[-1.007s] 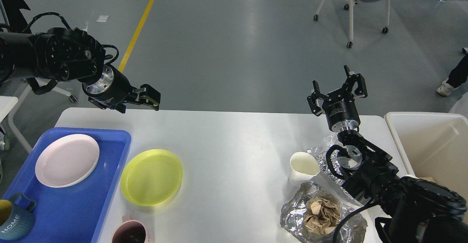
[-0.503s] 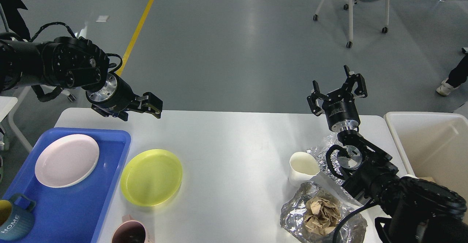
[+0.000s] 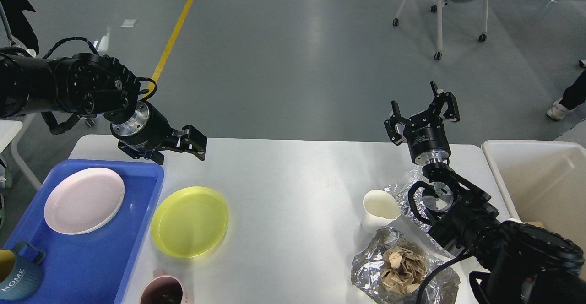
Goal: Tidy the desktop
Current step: 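Swing the left gripper back down toward the blue tray, then lower the left gripper onto the pink cup and grasp it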
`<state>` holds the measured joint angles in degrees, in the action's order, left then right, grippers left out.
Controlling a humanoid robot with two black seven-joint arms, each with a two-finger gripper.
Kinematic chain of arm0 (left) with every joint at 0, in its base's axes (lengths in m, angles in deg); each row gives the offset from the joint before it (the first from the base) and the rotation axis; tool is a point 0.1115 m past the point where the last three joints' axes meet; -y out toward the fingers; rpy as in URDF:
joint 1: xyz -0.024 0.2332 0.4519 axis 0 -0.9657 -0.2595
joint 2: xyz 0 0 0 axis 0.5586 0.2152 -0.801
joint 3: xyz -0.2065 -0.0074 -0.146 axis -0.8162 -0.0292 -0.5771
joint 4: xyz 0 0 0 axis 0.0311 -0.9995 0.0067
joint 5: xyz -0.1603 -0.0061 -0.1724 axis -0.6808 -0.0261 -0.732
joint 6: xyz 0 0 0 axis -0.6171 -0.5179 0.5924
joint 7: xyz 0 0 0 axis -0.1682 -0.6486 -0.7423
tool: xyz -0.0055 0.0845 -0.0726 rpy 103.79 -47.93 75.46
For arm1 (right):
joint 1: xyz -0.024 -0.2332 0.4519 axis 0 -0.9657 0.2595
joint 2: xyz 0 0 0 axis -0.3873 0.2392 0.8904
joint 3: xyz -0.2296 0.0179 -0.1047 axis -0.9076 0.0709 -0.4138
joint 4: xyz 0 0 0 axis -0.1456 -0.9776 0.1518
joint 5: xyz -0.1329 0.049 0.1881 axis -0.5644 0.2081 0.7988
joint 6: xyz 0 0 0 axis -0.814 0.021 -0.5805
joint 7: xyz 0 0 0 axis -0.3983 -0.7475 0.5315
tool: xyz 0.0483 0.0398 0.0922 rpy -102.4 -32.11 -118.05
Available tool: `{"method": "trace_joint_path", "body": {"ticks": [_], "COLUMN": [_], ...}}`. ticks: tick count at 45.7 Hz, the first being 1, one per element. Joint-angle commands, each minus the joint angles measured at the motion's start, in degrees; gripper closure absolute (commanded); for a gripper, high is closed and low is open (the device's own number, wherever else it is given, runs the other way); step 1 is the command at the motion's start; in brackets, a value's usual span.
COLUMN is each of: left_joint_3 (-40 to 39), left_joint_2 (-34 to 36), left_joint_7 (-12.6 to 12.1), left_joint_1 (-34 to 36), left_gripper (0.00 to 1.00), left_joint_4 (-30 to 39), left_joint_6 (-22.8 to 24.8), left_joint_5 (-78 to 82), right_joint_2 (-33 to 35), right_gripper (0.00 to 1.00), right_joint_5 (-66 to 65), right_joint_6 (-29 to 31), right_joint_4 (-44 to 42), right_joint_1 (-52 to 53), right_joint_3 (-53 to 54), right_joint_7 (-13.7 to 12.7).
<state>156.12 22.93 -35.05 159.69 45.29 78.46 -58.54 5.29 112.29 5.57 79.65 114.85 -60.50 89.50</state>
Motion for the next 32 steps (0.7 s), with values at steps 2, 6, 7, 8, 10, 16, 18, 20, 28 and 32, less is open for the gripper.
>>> {"method": "trace_joint_path", "body": {"ticks": [2, 6, 7, 8, 10, 16, 18, 20, 28, 32], "left_joint_3": [-0.2, -0.2, -0.2, -0.2, -0.2, 0.1, -0.1, -0.1, -0.1, -0.1], "left_joint_2": [0.2, -0.2, -0.3, -0.5, -1.1, -2.5, -2.6, -2.6, -2.6, -2.4], "left_joint_7": [0.2, 0.2, -0.1, -0.5, -0.8, -6.0, -9.0, -11.4, -13.7, -13.9], "left_joint_1": [0.0, -0.1, -0.4, -1.0, -2.2, -3.5, -4.0, -4.6, -5.1, -5.0], "left_gripper": [0.02, 0.02, 0.02, 0.02, 0.02, 0.03, 0.03, 0.03, 0.03, 0.03], "left_joint_4": [0.2, 0.5, 0.6, 0.6, 0.8, 7.1, 9.0, 10.7, 15.6, 17.9], "left_joint_6": [0.4, 2.1, 3.1, 4.3, 6.2, 5.9, 5.5, 4.6, 2.4, 2.3], "left_joint_5": [0.0, 0.1, 0.0, 0.0, 0.0, 0.4, 0.4, 0.6, 3.3, 6.2], "right_joint_2": [0.0, 0.0, 0.0, 0.0, 0.1, 0.0, 0.0, 0.0, 0.0, 0.0], "right_gripper": [0.0, 0.0, 0.0, 0.0, 0.0, 0.0, 0.0, 0.0, 0.0, 0.0], "right_joint_5": [0.0, 0.0, 0.0, 0.0, 0.0, 0.0, 0.0, 0.0, 0.0, 0.0], "right_joint_6": [0.0, 0.0, 0.0, 0.0, 0.0, 0.0, 0.0, 0.0, 0.0, 0.1], "right_joint_4": [0.0, 0.0, 0.0, 0.0, 0.0, 0.0, 0.0, 0.0, 0.0, 0.0], "right_joint_1": [0.0, 0.0, 0.0, 0.0, 0.0, 0.0, 0.0, 0.0, 0.0, 0.0], "right_joint_3": [0.0, 0.0, 0.0, 0.0, 0.0, 0.0, 0.0, 0.0, 0.0, 0.0], "right_joint_7": [0.0, 0.0, 0.0, 0.0, 0.0, 0.0, 0.0, 0.0, 0.0, 0.0]}}
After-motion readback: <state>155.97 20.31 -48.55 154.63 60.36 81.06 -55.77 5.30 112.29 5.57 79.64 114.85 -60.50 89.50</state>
